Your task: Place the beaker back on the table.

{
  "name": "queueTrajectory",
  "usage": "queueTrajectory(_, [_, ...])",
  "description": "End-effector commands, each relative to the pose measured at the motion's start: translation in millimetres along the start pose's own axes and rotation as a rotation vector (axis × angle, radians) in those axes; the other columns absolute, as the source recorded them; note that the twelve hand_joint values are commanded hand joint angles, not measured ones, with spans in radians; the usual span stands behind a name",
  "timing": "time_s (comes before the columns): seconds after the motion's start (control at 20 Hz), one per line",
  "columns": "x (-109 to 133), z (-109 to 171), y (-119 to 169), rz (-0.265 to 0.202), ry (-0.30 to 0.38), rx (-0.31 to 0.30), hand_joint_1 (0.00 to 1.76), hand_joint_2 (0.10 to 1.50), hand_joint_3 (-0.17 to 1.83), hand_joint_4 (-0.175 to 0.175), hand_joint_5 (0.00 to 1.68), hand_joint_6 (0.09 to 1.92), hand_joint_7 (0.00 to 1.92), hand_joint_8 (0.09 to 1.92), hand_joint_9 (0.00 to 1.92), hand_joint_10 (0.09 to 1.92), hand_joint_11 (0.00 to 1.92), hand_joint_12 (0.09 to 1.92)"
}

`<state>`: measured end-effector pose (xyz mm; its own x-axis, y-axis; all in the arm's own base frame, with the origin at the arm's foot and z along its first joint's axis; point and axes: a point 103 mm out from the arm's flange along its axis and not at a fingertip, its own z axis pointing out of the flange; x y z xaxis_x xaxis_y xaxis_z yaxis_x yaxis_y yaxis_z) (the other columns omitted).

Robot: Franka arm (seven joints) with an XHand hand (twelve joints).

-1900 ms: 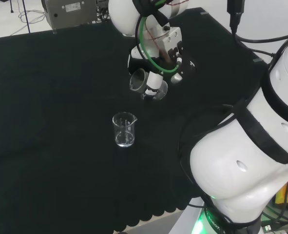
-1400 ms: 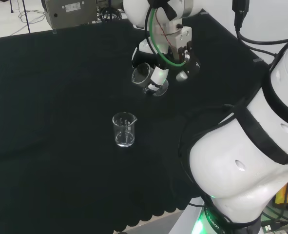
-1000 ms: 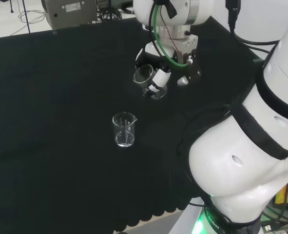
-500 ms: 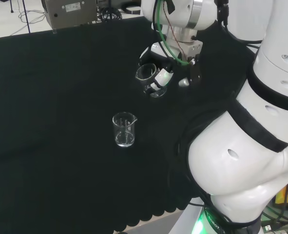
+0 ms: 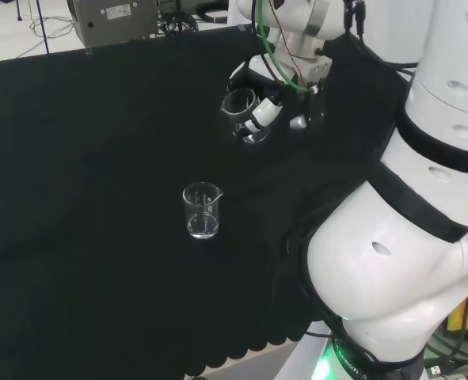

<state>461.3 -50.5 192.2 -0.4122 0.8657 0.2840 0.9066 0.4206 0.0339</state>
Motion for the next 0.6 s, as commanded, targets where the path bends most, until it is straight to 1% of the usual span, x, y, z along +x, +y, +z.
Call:
queueTrajectory(0.05, [-22.5,48.2,35.8,-0.018,0.162,-0.038,1.30,0.53,1.00,-0.175,1.14,1.05,1.20,1.02,1.52,0.84,1.29,0.93])
queueTrajectory(0.25, [-28.6,53.6,38.3,-0.015,0.189,-0.048,1.30,0.53,1.00,-0.175,1.15,1.04,1.20,1.02,1.52,0.83,1.29,0.92])
queueTrajectory(0.4, [-6.5,70.1,59.2,-0.008,0.186,-0.045,1.30,0.53,1.00,-0.175,1.15,1.04,1.20,1.02,1.51,0.83,1.29,0.92])
queueTrajectory(0.6, [-22.8,67.8,49.7,-0.012,0.231,-0.065,1.30,0.53,0.99,-0.175,1.15,1.04,1.20,1.01,1.51,0.82,1.29,0.92])
